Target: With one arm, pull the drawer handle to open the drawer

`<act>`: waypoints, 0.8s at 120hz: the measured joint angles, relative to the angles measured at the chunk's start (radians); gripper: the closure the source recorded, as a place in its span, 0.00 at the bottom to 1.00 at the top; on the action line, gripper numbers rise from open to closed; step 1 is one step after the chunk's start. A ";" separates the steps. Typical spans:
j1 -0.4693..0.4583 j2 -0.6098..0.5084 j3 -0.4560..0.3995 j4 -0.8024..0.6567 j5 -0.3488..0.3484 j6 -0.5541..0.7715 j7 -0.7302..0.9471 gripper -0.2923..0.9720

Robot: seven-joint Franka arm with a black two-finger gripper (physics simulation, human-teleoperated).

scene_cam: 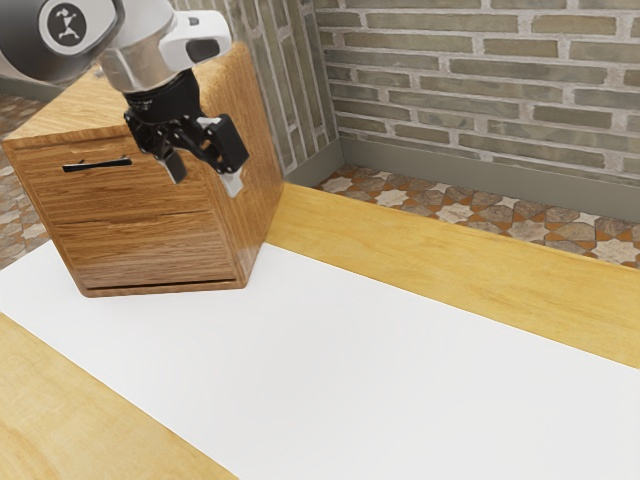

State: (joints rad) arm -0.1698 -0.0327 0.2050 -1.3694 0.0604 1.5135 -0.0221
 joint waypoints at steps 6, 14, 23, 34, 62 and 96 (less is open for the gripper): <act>0.034 0.000 0.004 0.004 0.006 -0.007 -0.005 0.25; 0.093 0.000 0.006 0.006 0.011 -0.014 -0.011 0.25; 0.151 -0.003 0.015 0.014 -0.005 -0.024 -0.024 0.25; 0.187 -0.082 -0.005 0.124 -0.022 -0.069 -0.116 0.25; 0.147 -0.101 0.077 0.150 -0.018 -0.129 -0.563 0.25; 0.260 -0.333 0.133 -0.233 -0.006 -0.051 -0.955 0.25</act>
State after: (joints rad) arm 0.0904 -0.3654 0.3376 -1.6024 0.0542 1.4628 -0.9768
